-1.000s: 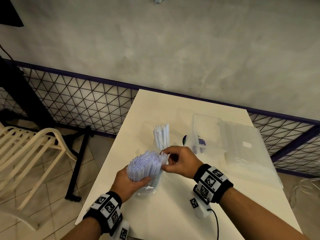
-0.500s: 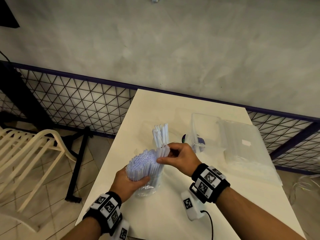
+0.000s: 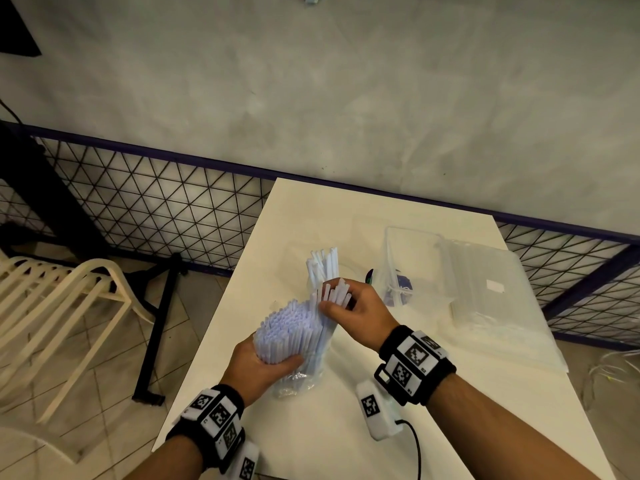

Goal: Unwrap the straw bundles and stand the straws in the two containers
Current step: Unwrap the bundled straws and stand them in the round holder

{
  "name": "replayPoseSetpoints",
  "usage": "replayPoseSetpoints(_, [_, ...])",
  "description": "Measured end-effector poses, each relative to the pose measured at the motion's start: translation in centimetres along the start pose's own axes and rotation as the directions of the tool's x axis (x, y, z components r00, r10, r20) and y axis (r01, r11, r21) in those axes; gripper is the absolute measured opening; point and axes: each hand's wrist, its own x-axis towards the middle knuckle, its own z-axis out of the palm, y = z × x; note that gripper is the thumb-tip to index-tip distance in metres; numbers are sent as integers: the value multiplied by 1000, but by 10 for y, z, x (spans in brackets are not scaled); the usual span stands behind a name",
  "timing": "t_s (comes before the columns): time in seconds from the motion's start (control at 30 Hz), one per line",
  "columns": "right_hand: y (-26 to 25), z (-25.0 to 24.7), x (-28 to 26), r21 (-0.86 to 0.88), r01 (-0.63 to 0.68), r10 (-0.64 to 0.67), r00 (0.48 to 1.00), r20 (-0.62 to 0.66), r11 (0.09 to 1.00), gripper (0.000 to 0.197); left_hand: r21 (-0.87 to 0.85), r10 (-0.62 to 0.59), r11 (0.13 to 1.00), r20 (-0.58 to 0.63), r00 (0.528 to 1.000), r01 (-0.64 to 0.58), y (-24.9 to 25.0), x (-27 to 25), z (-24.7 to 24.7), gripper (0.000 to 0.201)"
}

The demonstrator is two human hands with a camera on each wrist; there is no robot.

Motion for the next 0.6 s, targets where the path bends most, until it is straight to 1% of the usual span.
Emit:
replayPoseSetpoints(0.23, [-3, -1, 6, -91, 73, -72, 997, 6, 993, 12, 6, -7, 1000, 9, 1000, 7, 4, -2, 0, 49])
replayPoseSetpoints(0.33, [-4, -2, 9, -89, 60, -59, 998, 15, 994, 14, 12, -1, 1000, 15, 1000, 0, 7, -2, 1, 50])
replayPoseSetpoints(0.4, [-6, -2, 10, -119, 50, -48, 999, 20, 992, 14, 16, 2, 1000, 13, 1000, -2, 7, -3, 0, 51])
replayPoseSetpoints(0.53, [-10, -1, 12, -203, 121, -132, 990, -42, 972, 10, 24, 0, 1000, 13, 1000, -1, 7, -3, -1, 49])
replayPoseSetpoints(0.6, [-12, -3, 13, -249, 127, -142, 989, -43, 960, 10, 28, -1, 1000, 11, 1000, 0, 6, -3, -1, 50])
